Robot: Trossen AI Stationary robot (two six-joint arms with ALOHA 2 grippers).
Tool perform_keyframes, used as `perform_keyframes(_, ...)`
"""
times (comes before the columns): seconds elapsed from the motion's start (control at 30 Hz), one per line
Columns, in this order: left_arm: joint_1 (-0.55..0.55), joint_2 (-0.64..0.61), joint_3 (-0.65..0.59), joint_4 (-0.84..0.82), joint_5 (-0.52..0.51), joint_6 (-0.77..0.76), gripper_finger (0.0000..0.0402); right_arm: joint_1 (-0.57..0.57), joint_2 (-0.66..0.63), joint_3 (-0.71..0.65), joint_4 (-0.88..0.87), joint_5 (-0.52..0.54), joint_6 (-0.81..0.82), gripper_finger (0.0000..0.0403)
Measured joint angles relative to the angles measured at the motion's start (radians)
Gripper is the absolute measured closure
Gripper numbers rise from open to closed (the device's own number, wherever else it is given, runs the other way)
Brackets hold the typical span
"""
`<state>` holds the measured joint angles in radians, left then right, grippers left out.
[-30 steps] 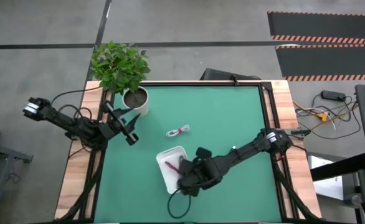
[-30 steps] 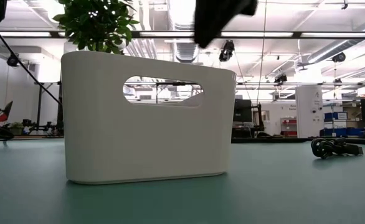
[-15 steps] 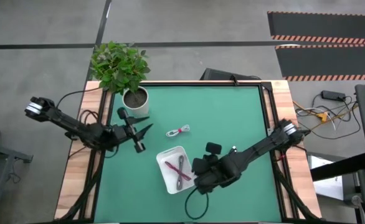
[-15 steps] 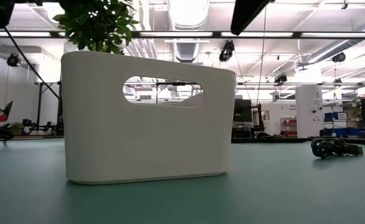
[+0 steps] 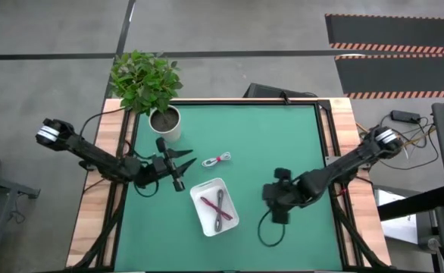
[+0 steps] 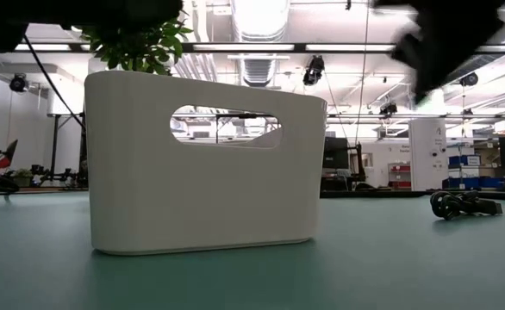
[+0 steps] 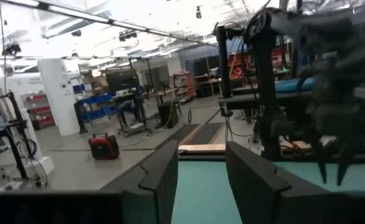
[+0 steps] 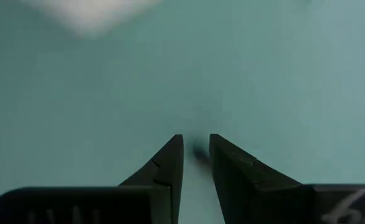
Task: Pick and place USB-C Cables
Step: Put the black charger cable into the white bin
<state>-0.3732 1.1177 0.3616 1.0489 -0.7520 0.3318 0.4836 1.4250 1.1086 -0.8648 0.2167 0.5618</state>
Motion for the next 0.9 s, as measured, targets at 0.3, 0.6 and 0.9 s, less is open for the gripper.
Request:
perform_keyframes(0.3, 0.000, 0.013, 0.012, 0.061, -0.024, -0.038, 0.0283, -0.101, -0.252, -0.243, -0.033, -0.139, 0.087, 0.0313)
perform_keyframes(0.6, 0.000, 0.006, 0.011, 0.069, -0.032, -0.038, 0.0283, -0.121, -0.210, -0.247, -0.013, -0.063, -0.152, 0.0232)
perform_keyframes(0.9, 0.000, 0.007, 0.008, 0.068, -0.032, -0.034, 0.0283, -0.126, -0.034, -0.248, 0.078, -0.095, -0.327, 0.0222)
